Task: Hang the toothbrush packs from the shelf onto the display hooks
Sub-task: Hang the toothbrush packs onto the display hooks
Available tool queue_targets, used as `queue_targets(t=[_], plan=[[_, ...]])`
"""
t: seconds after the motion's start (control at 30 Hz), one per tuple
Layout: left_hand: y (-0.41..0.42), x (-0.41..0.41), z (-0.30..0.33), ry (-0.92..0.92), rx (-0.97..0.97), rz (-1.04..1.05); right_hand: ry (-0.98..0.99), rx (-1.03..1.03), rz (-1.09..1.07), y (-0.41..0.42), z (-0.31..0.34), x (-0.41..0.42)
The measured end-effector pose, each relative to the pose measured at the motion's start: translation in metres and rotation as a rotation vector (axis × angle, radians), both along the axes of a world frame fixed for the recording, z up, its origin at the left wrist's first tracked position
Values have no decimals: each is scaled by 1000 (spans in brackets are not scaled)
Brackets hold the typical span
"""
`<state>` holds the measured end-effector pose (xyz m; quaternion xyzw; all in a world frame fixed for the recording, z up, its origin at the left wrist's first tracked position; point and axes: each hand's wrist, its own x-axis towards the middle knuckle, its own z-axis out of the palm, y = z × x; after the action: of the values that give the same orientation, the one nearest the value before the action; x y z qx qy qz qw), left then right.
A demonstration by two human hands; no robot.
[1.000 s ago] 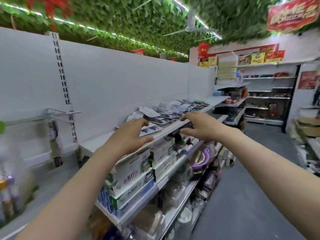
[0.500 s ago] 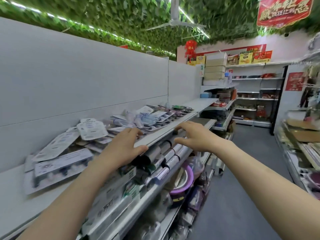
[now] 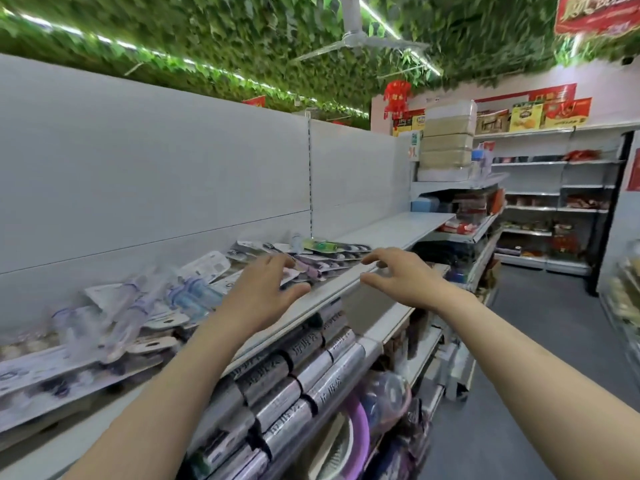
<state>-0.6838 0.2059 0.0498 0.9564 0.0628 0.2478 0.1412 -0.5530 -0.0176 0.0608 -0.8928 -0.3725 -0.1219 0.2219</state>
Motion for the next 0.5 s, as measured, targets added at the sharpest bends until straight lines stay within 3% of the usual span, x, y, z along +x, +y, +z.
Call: queue_targets(t=[0.5], plan=[[-8, 264, -17, 119, 22, 181, 186, 100, 24, 58, -33, 310]])
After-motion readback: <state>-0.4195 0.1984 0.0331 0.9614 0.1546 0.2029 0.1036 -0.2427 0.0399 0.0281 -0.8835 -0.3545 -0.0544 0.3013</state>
